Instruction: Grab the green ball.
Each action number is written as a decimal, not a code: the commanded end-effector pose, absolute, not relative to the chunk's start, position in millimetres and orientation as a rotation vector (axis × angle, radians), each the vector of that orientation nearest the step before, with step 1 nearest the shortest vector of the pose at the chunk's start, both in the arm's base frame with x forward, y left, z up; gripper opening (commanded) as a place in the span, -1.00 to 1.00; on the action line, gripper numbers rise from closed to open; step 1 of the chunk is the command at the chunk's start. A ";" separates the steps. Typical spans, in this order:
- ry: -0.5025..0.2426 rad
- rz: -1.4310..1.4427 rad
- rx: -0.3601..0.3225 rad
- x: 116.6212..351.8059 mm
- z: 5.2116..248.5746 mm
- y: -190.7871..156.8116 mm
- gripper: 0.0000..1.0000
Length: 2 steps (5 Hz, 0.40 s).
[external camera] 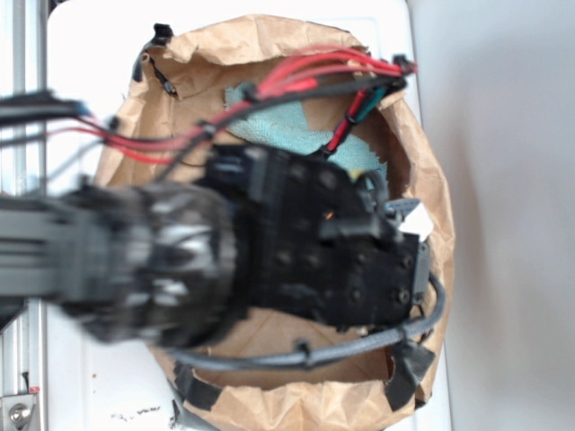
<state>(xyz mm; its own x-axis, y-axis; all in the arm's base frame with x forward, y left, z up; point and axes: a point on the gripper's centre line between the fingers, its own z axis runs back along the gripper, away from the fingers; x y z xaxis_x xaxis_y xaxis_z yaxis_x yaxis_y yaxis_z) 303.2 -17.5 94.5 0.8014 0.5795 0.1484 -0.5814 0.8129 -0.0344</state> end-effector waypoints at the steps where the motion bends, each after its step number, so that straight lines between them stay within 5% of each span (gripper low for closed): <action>1: -0.161 0.536 -0.137 292.3 163.4 -12.7 -1.00; 2: -0.125 0.509 -0.206 287.6 185.0 -9.6 -1.00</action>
<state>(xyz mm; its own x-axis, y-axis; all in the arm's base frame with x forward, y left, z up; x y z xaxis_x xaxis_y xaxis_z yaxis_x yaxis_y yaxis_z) 283.3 -28.3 159.4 0.8756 0.4829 -0.0123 -0.4763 0.8589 -0.1882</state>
